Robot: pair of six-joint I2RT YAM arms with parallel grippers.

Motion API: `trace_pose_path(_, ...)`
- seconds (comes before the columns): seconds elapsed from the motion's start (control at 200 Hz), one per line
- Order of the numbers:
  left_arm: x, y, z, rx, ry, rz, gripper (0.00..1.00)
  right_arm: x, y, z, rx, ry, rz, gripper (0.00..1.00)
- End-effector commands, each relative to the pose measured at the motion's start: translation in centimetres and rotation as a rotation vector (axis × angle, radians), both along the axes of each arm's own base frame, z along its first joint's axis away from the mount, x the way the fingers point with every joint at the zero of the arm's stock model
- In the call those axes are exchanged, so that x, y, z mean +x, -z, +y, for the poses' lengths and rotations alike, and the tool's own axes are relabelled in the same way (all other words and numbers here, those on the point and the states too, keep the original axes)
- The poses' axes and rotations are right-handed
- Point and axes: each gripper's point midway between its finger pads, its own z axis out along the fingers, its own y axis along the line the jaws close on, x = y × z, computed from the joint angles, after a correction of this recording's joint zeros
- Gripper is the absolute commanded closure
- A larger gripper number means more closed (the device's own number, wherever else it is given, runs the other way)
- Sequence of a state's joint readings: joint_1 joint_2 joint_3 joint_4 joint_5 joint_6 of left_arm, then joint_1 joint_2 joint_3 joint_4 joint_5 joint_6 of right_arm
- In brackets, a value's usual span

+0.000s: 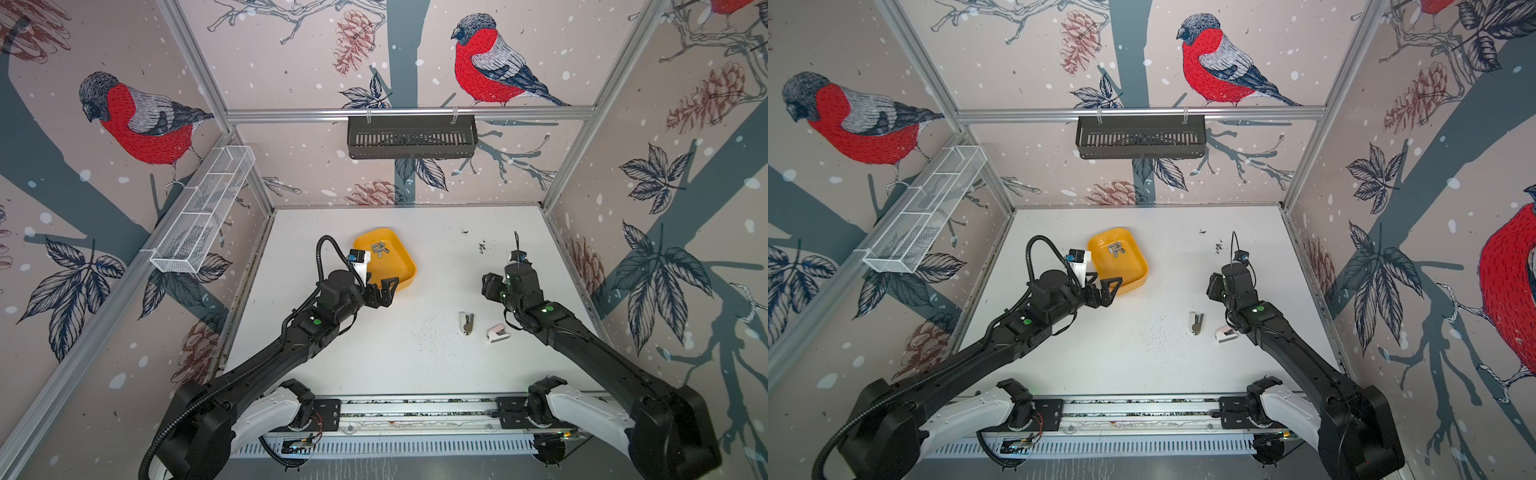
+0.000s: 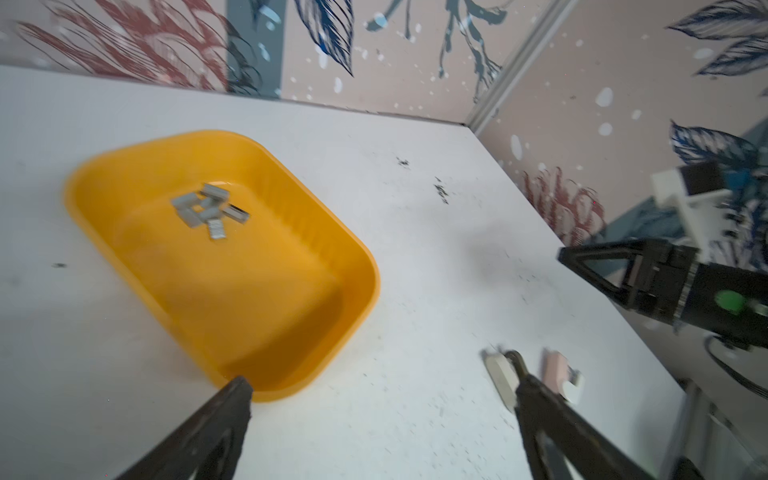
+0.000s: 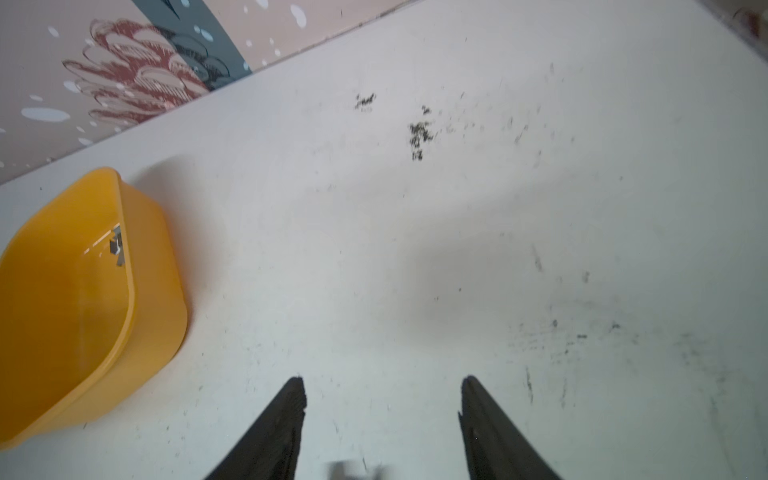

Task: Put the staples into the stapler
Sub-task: 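Grasp the cream stapler with the right gripper while the left arm approaches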

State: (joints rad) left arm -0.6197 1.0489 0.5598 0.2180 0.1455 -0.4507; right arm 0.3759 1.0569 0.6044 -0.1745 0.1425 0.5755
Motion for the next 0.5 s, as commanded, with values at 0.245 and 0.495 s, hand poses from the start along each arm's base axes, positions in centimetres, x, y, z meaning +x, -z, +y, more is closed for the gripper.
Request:
trace_pose_path(0.245,-4.1,1.9,-4.0,-0.167,0.152,0.175,0.03,-3.6,4.9,3.2,0.018,-0.122,0.277,0.57)
trace_pose_path(0.495,-4.2,2.3,-4.3,-0.172,0.165,0.186,0.04,-3.9,6.9,3.9,0.017,-0.126,0.319,0.65)
